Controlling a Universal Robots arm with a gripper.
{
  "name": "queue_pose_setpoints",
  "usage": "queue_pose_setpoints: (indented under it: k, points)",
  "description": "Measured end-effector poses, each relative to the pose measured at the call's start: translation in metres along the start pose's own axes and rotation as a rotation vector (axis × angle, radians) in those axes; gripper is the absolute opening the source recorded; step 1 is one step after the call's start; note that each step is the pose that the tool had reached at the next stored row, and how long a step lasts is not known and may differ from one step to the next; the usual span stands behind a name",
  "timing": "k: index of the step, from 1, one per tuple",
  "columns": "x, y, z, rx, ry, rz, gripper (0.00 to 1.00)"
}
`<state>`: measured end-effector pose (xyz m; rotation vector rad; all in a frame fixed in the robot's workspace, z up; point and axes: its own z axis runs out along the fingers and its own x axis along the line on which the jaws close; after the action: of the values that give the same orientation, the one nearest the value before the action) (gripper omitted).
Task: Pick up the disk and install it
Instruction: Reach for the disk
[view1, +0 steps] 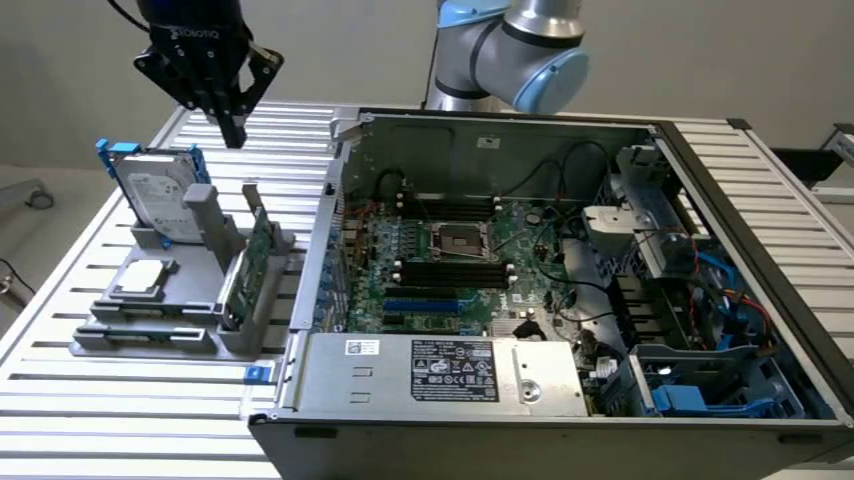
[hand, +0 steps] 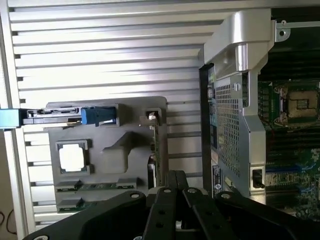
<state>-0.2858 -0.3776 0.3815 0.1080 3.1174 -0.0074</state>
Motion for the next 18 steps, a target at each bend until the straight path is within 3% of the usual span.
queue_pose_setpoints:
  k: [11,18]
  points:
    - [0.052,0.0197,-0.0002,0.0173,-0.0012,0.000,0.11]
    - [0.084,0.0332,0.0005,0.0208,-0.0014,-0.001,0.11]
